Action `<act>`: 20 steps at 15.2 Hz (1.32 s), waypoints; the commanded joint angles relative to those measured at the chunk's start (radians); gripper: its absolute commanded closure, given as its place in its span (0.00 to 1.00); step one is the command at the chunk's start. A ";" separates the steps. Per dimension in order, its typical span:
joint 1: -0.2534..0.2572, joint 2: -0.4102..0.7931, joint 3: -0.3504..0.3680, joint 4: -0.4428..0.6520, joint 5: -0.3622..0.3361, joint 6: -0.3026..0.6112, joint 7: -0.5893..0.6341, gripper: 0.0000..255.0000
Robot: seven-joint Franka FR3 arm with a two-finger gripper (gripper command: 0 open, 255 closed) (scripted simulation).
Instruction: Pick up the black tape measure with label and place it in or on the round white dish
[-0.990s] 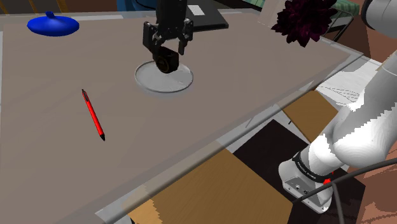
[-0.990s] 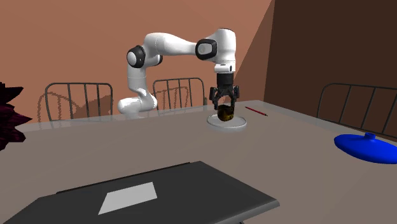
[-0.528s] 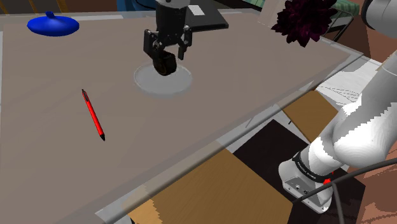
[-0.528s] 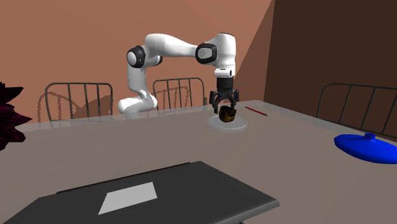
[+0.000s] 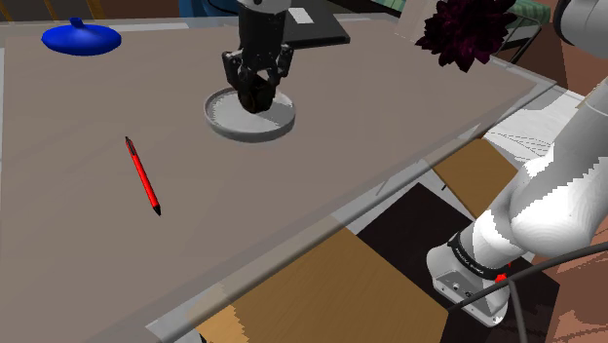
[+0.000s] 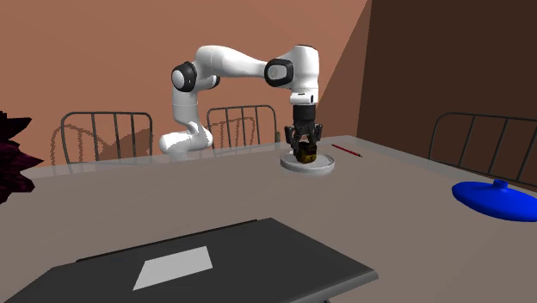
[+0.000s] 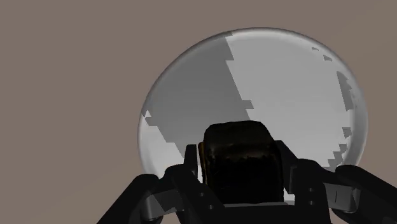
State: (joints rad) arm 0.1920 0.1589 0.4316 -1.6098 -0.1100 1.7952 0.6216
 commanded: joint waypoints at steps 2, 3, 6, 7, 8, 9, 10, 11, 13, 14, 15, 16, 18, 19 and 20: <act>0.000 0.001 0.000 0.000 0.000 0.000 0.000 1.00; 0.000 0.001 0.000 0.000 0.000 0.000 0.000 1.00; 0.001 0.003 0.001 0.030 0.000 -0.028 -0.001 1.00; 0.002 0.005 0.001 0.045 -0.001 -0.042 -0.002 1.00; 0.002 0.006 0.002 0.061 -0.001 -0.056 -0.002 1.00; 0.002 0.008 0.003 0.076 -0.002 -0.070 -0.002 1.00; 0.003 0.010 0.004 0.092 -0.003 -0.084 -0.002 1.00; 0.004 0.012 0.005 0.109 -0.004 -0.099 -0.002 1.00; 0.004 0.018 0.009 0.143 -0.007 -0.128 -0.002 1.00; 0.005 0.022 0.010 0.161 -0.008 -0.143 -0.002 1.00; 0.006 0.025 0.011 0.179 -0.010 -0.157 -0.001 1.00; 0.007 0.029 0.013 0.198 -0.012 -0.173 -0.001 1.00; 0.007 0.037 0.017 0.229 -0.016 -0.198 0.000 1.00; 0.027 0.065 0.028 0.270 -0.031 -0.215 0.025 1.00; 0.036 0.084 0.039 0.298 -0.043 -0.228 0.042 1.00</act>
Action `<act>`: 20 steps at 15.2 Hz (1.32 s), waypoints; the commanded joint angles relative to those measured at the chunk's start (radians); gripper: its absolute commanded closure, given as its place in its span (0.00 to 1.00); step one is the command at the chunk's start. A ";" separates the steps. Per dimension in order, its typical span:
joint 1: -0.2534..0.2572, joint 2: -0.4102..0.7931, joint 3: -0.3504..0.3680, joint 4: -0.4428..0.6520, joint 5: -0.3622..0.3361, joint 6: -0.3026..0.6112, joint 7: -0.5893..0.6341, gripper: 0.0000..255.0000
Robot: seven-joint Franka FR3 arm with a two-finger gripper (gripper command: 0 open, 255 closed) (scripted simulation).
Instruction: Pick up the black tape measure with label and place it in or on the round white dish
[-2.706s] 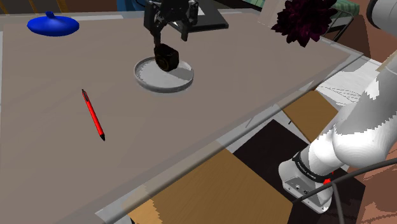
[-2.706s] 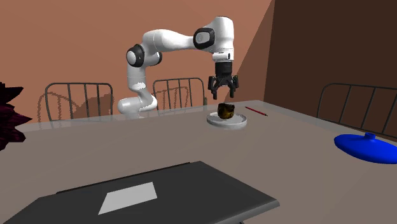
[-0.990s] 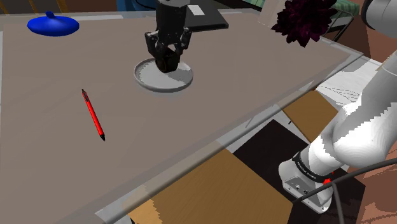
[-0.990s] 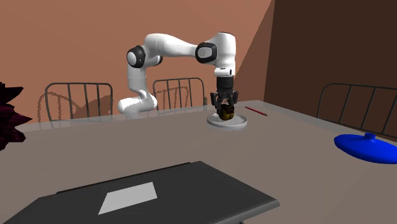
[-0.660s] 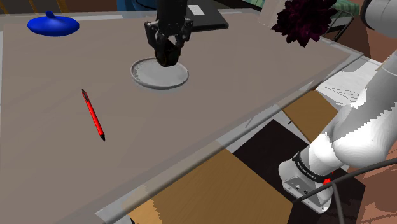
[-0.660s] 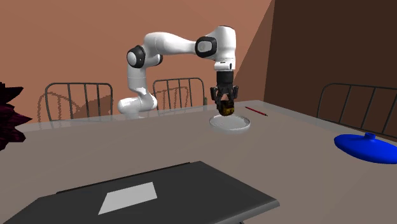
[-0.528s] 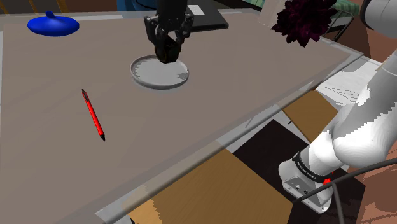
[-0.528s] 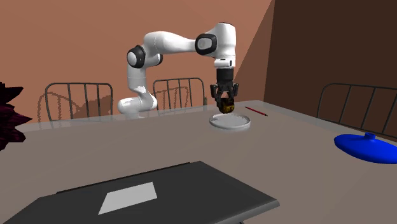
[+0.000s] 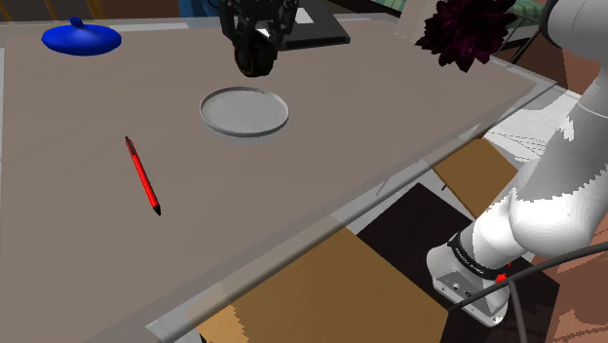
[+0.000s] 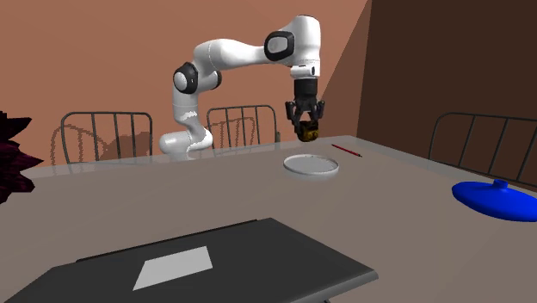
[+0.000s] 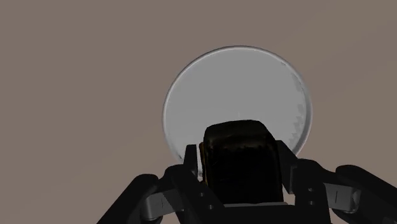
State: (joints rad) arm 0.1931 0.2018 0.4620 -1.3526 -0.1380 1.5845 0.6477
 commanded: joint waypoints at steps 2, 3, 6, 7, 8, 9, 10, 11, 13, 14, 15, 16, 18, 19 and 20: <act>0.020 0.032 0.019 0.000 -0.013 0.015 0.017 1.00; 0.015 0.028 0.022 -0.020 -0.011 0.030 0.017 1.00; 0.003 0.017 0.027 -0.076 -0.007 0.075 0.018 1.00; 0.001 0.013 0.027 -0.093 -0.006 0.090 0.018 1.00; -0.001 0.011 0.027 -0.110 -0.005 0.105 0.018 1.00; -0.003 0.008 0.027 -0.127 -0.004 0.119 0.018 1.00; -0.004 0.006 0.026 -0.143 -0.003 0.133 0.018 1.00; -0.005 0.004 0.025 -0.159 -0.002 0.147 0.019 1.00; -0.006 0.001 0.023 -0.190 -0.001 0.175 0.019 1.00; -0.006 0.000 0.022 -0.204 -0.001 0.189 0.020 1.00; -0.006 0.000 0.020 -0.205 0.000 0.189 0.019 1.00; -0.005 0.000 0.020 -0.205 0.000 0.189 0.019 1.00; -0.004 0.000 0.019 -0.204 0.000 0.189 0.019 1.00; -0.004 0.000 0.019 -0.204 0.000 0.189 0.019 1.00; -0.004 0.000 0.018 -0.204 0.000 0.189 0.019 1.00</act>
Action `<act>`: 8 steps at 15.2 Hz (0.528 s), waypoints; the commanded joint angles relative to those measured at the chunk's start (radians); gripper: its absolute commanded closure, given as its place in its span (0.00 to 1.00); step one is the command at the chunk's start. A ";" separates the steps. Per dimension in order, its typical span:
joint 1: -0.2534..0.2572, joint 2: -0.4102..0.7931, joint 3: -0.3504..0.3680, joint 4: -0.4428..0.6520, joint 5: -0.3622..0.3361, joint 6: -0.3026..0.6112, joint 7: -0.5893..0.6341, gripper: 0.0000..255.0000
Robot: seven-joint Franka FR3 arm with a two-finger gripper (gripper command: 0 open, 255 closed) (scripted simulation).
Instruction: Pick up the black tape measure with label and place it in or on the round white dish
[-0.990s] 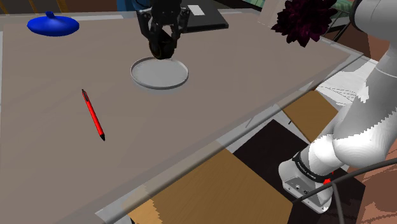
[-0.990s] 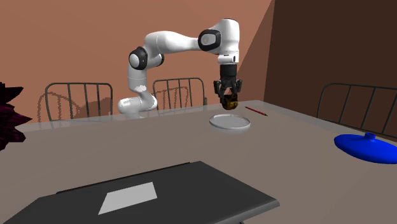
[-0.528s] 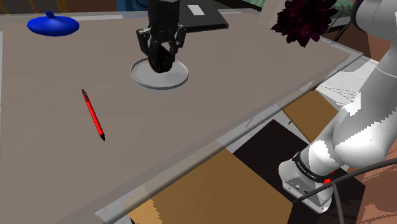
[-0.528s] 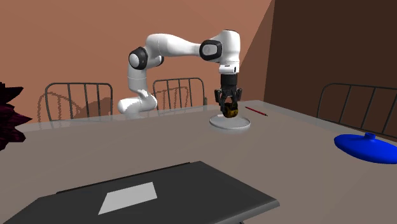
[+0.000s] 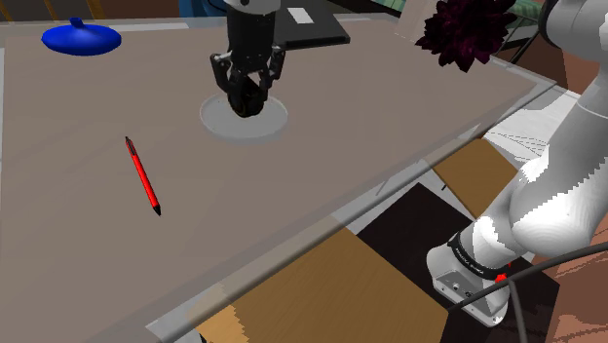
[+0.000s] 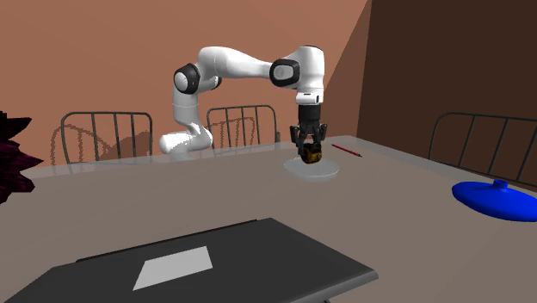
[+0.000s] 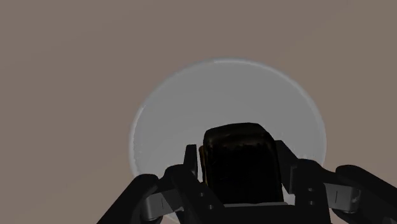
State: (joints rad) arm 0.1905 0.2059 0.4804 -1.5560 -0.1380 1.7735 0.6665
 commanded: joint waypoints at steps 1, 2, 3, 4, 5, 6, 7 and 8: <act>-0.001 -0.004 0.000 -0.001 0.000 0.000 0.000 1.00; -0.001 -0.006 0.000 -0.003 0.001 0.001 0.000 0.00; -0.001 -0.005 0.000 -0.002 0.000 0.001 0.001 0.00; -0.001 -0.006 0.000 -0.004 0.001 0.003 0.001 0.00; -0.001 -0.006 0.000 -0.005 0.001 0.003 0.001 0.00; 0.000 -0.004 0.000 -0.002 0.000 0.002 0.002 0.00; -0.001 -0.004 0.000 -0.001 0.000 0.000 0.000 0.00; 0.002 -0.003 0.001 0.034 0.000 -0.033 0.000 0.00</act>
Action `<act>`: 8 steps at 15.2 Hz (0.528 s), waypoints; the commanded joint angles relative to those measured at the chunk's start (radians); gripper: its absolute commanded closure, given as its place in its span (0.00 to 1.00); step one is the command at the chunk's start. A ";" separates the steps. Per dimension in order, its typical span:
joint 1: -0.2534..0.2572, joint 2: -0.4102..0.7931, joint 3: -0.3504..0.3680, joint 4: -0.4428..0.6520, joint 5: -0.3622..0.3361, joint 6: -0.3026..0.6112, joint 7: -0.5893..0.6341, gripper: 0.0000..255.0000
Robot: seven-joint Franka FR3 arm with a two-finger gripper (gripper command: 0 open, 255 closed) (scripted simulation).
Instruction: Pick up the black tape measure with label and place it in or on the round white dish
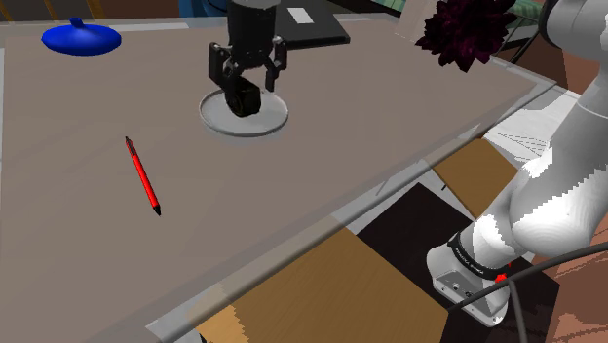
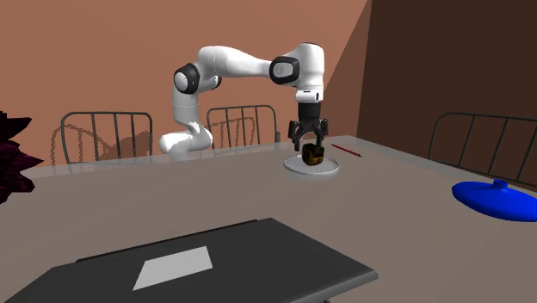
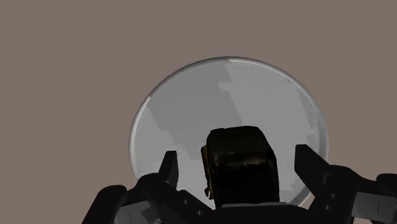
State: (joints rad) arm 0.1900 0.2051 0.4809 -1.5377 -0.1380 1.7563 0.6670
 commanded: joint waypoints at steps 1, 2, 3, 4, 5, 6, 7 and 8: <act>0.005 0.000 0.003 0.052 -0.001 -0.051 -0.001 0.00; 0.008 0.005 0.005 0.092 -0.003 -0.087 -0.001 0.00; 0.010 0.010 0.008 0.125 -0.006 -0.115 0.000 0.00; 0.008 0.010 0.011 0.125 -0.006 -0.115 0.000 0.00; 0.006 0.010 0.013 0.125 -0.007 -0.115 0.001 0.00; 0.006 0.011 0.014 0.125 -0.007 -0.115 0.001 0.00; 0.005 0.011 0.015 0.125 -0.007 -0.115 0.001 0.00; 0.004 0.011 0.015 0.125 -0.008 -0.115 0.001 0.00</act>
State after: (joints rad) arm 0.1911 0.2149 0.4950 -1.4137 -0.1454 1.6425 0.6678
